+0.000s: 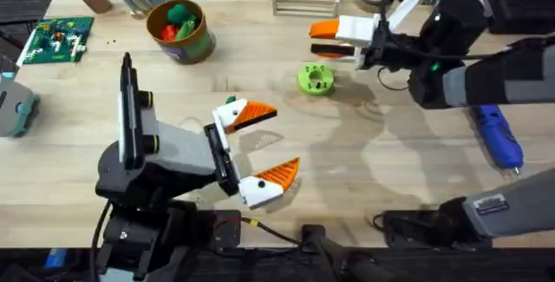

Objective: Pick up the gripper from the table and insert it into the empty holder that is missing its gripper. Then pick up a screw, insert it into the mounting hole, and use the screwdriver to tighten it. Finally, clean up the table by picking up the vegetable and placing it into the bucket.

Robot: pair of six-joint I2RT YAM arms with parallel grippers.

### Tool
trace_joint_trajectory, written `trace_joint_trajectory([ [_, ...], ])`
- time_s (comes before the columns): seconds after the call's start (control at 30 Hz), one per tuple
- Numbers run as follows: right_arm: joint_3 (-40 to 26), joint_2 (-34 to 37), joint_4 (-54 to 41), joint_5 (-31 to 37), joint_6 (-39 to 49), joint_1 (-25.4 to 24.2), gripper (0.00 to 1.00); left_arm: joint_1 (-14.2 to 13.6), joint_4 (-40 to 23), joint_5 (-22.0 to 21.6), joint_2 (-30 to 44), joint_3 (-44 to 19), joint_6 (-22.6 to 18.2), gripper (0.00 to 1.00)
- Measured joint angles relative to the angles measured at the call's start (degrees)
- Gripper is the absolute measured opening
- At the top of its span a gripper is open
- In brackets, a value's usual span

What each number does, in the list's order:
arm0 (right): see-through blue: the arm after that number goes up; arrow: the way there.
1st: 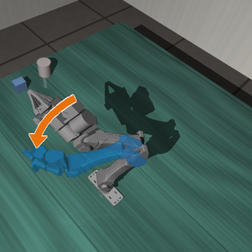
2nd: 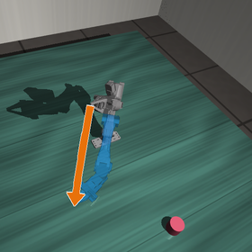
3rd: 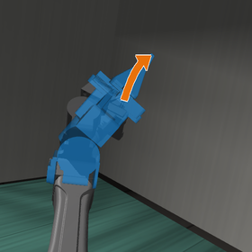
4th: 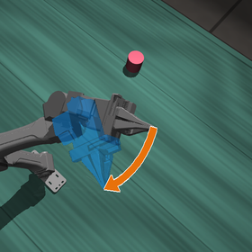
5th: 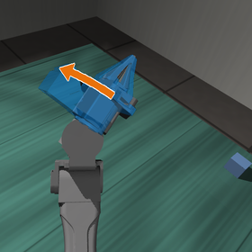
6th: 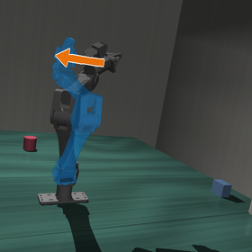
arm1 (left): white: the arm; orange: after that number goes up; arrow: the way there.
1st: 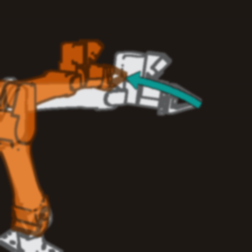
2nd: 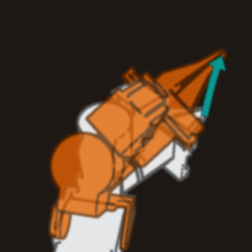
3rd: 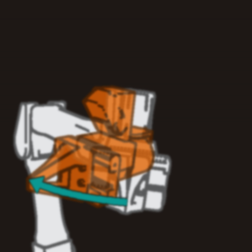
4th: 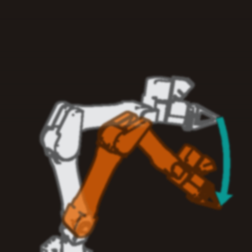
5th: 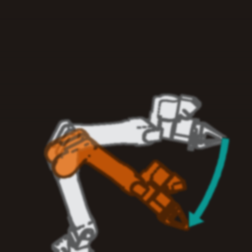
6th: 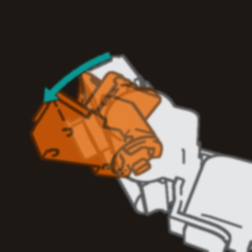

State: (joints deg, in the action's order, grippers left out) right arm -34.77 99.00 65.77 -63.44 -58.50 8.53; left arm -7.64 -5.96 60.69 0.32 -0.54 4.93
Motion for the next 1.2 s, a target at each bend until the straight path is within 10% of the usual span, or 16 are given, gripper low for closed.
trace_joint_trajectory([
  [0.33, -12.89, -0.16, -22.32, 4.47, 13.75, -3.73, 0.943, 0.0, 0.0, 0.02, -0.02, 0.0, 0.0, 0.993],
  [0.67, -25.5, -11.6, -69.3, 15.19, 38.23, -3.28, 0.943, 0.0, -0.02, 0.13, -0.02, 0.0, 0.0, 0.993],
  [1.2, -28.52, -26.13, -100.13, 43.16, 57.57, 12.73, 0.945, 0.0, -0.04, 0.2, 0.0, 0.0, 0.0, 0.993],
])
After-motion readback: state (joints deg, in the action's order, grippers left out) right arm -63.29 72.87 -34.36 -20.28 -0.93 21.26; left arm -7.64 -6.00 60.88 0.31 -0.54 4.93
